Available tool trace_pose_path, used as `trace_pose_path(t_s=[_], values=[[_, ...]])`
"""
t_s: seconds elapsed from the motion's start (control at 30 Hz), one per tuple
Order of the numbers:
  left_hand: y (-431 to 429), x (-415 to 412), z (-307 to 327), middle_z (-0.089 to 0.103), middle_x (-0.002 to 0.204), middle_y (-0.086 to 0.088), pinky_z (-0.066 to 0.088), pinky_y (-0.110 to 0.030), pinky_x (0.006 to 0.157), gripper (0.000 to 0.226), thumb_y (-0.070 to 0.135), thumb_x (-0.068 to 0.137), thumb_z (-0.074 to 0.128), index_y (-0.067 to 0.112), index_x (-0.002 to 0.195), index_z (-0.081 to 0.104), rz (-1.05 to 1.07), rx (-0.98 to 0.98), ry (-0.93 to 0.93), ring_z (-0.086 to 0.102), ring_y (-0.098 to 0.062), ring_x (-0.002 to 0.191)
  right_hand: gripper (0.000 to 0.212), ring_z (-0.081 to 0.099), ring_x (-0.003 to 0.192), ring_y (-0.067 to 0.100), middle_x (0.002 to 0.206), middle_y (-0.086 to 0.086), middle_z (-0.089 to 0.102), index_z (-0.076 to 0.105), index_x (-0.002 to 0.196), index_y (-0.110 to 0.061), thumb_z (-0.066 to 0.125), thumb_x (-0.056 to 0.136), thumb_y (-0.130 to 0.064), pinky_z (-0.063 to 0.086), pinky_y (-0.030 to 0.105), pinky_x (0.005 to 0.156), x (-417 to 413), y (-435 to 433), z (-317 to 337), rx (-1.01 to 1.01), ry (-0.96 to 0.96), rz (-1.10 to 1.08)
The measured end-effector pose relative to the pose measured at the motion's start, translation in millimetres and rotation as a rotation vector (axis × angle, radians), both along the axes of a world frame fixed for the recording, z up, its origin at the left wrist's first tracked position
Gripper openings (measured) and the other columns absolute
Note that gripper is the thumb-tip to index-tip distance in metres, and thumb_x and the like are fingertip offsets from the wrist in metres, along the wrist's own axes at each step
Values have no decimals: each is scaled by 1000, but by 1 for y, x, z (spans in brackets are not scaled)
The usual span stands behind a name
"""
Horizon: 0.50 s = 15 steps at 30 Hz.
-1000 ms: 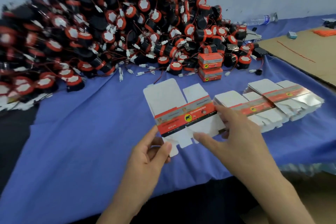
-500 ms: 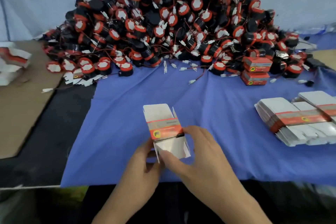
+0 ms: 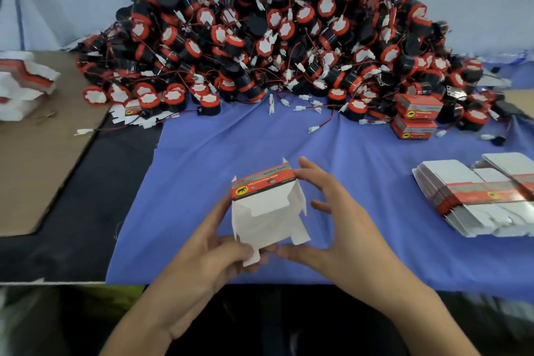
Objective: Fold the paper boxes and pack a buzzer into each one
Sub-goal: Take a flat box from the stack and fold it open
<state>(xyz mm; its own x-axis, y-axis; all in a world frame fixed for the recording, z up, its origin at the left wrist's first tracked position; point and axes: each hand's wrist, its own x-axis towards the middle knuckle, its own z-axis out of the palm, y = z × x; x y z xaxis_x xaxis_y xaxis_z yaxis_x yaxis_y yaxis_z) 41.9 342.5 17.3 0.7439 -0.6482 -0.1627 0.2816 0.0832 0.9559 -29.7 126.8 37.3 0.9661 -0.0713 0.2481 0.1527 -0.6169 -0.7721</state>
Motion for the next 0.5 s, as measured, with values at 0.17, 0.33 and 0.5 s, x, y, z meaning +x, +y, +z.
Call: trace_pose_path(t_s=[0.17, 0.33, 0.5], values=[[17, 3, 5, 75, 100, -4, 56, -27, 77, 38, 45, 75, 74, 30, 109, 77, -46, 62, -70, 68, -18, 88, 85, 47, 141, 9, 151, -18, 46, 39, 144, -40, 87, 75, -48, 46, 41, 107, 3, 5, 2, 150, -101, 13], [14, 14, 9, 51, 79, -3, 40, -41, 61, 131, 112, 21, 48, 19, 112, 69, 152, 294, -211, 45, -22, 66, 63, 55, 133, 13, 137, -13, 59, 57, 134, -37, 84, 78, -46, 46, 33, 108, 4, 7, 8, 199, -50, 26], [-2, 0, 15, 54, 142, 21, 49, -24, 99, 96, 96, 63, 58, 48, 145, 47, 179, 118, -496, 59, -6, 126, 46, 61, 115, 8, 119, -18, 65, 58, 130, -22, 76, 89, -31, 43, 19, 98, 1, 17, 5, 519, 26, 121]])
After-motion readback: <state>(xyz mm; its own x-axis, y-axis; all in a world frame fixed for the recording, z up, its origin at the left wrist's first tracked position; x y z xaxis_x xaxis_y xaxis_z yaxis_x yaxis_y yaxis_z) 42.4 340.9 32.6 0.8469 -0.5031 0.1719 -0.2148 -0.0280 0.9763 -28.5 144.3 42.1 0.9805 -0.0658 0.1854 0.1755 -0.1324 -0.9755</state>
